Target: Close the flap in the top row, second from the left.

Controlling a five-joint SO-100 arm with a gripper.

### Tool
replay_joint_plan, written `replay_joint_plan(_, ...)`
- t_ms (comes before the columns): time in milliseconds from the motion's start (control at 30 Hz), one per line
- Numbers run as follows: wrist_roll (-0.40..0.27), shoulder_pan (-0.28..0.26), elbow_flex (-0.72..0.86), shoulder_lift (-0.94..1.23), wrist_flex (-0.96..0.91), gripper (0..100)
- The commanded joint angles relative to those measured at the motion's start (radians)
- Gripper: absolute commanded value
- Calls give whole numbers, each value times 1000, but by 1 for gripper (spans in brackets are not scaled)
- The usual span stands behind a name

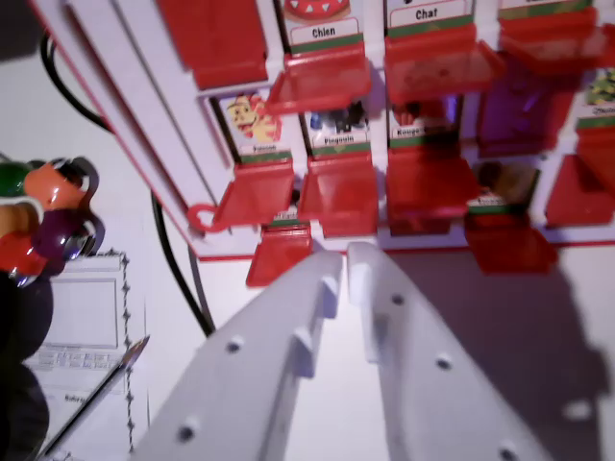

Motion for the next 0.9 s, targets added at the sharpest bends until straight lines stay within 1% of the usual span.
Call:
replay_joint_plan(0,6,-8,-190,-28,2,0)
replay_joint_plan(467,32,-18,-497,-316,38,0)
replay_joint_plan(867,55,-23,-624,-426,32,0)
